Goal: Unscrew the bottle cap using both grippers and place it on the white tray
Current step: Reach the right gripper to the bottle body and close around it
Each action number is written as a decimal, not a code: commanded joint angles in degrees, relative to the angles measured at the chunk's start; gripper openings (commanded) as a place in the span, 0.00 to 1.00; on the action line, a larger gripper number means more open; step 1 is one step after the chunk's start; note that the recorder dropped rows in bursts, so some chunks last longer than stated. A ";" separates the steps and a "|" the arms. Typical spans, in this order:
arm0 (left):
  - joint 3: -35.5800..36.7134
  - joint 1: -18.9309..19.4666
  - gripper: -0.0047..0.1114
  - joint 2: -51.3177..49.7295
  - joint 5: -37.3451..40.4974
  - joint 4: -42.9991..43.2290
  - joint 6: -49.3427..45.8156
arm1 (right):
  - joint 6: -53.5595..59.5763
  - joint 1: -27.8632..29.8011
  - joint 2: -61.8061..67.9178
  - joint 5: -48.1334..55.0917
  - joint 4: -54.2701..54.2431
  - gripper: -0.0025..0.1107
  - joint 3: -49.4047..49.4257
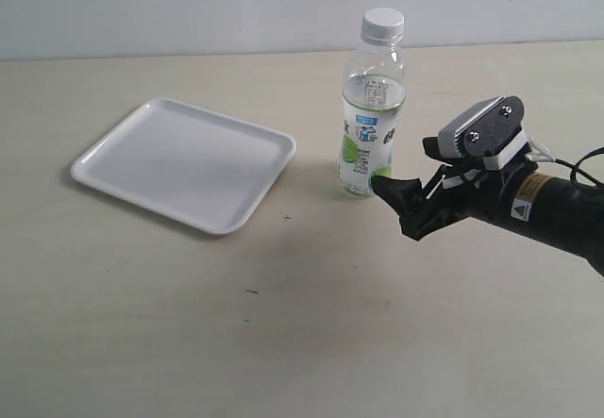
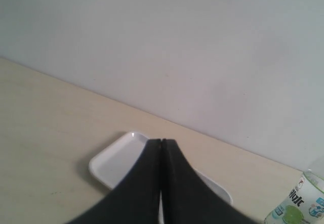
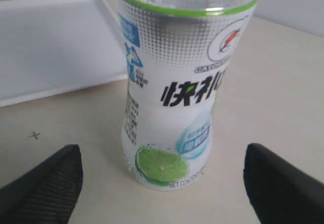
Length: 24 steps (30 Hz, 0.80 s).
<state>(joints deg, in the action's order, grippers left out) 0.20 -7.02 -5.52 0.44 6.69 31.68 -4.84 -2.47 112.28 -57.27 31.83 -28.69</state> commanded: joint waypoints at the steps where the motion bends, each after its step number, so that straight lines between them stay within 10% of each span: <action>1: -0.20 -0.38 0.04 0.21 -0.44 0.19 0.20 | 0.28 -0.18 3.60 -1.56 1.31 0.75 -4.09; 24: -0.20 -0.38 0.04 0.21 -0.87 0.19 0.07 | 0.28 -0.18 13.17 -8.45 1.78 0.81 -13.93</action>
<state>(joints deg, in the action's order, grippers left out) 0.20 -7.02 -5.52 0.00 6.69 31.68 -4.84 -2.58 124.89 -64.06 32.88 -41.79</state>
